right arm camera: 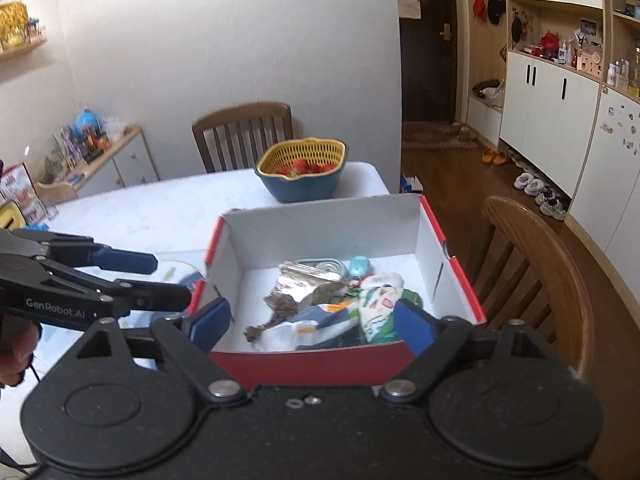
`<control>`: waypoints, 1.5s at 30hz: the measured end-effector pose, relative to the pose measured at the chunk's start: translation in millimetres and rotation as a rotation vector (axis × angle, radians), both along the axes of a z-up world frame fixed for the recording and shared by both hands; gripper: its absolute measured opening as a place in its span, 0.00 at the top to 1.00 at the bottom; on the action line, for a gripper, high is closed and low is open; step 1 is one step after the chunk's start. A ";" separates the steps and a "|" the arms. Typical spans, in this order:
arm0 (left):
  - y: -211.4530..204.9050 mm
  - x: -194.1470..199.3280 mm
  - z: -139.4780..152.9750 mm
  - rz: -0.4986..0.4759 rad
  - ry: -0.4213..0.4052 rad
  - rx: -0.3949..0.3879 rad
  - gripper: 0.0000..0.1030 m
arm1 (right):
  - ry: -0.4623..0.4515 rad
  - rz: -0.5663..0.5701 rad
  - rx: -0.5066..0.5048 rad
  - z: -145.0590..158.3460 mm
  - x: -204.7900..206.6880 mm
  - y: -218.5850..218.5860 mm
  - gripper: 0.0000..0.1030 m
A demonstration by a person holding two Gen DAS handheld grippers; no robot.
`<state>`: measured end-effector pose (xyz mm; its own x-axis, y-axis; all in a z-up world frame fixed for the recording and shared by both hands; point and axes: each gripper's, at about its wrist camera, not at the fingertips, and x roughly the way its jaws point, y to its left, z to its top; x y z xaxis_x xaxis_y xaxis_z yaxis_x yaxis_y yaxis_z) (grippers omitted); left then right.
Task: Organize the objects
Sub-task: 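Open both tools to release the sachet and bracelet into the box, then withdraw both tools up and away from the box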
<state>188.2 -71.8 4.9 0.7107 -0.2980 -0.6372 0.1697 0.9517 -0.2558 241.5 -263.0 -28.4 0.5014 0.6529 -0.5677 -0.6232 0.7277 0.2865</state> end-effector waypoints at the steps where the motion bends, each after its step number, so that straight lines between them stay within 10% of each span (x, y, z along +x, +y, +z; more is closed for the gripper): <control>1: 1.2 -3.0 1.3 0.000 -0.006 0.003 0.31 | -0.009 -0.005 0.011 1.8 -4.6 -0.9 0.13; 11: 12.6 -26.4 9.7 0.039 -0.058 0.044 0.00 | -0.072 -0.067 0.085 16.0 -41.2 -3.5 0.01; 45: 39.6 -65.2 5.6 0.079 -0.117 0.049 0.00 | -0.098 -0.152 0.056 16.9 -99.1 23.9 0.01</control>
